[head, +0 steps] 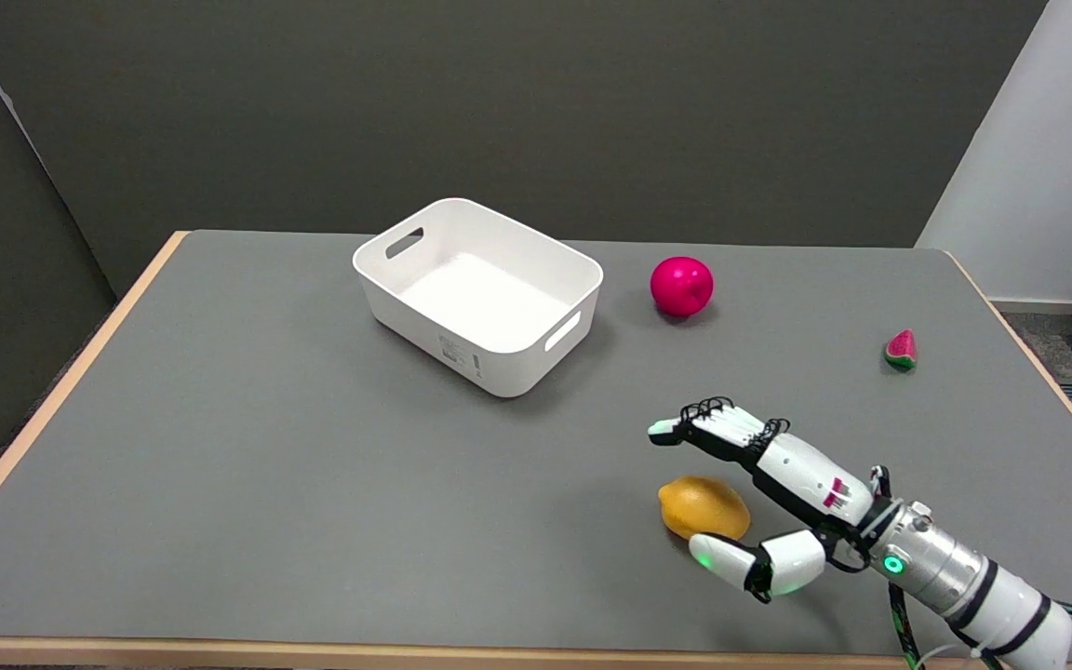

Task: Pick up the lemon.

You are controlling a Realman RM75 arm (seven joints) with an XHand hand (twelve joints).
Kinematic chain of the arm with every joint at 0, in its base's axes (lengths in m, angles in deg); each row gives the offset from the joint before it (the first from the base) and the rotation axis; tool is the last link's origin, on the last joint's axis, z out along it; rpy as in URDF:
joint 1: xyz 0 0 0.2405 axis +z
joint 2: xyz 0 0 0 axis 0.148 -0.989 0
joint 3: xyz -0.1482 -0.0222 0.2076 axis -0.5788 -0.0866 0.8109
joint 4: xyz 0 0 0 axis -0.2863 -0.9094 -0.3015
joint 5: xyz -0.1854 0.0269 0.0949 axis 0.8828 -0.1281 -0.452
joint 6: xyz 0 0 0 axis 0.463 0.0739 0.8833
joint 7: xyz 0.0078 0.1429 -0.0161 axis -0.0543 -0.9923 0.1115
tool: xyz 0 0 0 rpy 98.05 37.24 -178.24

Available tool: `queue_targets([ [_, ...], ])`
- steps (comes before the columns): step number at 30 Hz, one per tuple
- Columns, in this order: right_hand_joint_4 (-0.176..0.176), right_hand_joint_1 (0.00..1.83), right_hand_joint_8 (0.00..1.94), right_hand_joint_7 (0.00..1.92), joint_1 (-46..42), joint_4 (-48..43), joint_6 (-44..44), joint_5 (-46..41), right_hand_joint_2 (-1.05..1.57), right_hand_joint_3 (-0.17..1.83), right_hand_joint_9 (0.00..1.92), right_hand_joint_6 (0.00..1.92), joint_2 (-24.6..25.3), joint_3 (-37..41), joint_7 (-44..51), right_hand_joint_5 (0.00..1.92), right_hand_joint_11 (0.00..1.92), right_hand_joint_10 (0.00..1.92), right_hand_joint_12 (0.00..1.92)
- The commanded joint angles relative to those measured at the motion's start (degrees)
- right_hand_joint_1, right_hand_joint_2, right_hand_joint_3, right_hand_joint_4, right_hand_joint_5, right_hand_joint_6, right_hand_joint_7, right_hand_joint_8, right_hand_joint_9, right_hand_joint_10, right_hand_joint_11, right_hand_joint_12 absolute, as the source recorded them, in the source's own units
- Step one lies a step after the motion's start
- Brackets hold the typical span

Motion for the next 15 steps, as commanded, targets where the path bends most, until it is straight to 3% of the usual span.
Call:
queue_targets([
  [1,-0.076,0.46,0.44,0.19,7.1,9.3,7.7,-1.4,0.57,0.94,0.07,0.47,-3.6,-4.3,1.5,0.18,0.00,0.71,0.98],
  [15,-0.076,0.47,0.45,0.20,2.1,5.5,4.7,-1.6,0.58,0.94,0.08,0.47,-0.1,-2.7,1.6,0.18,0.00,0.72,0.99],
])
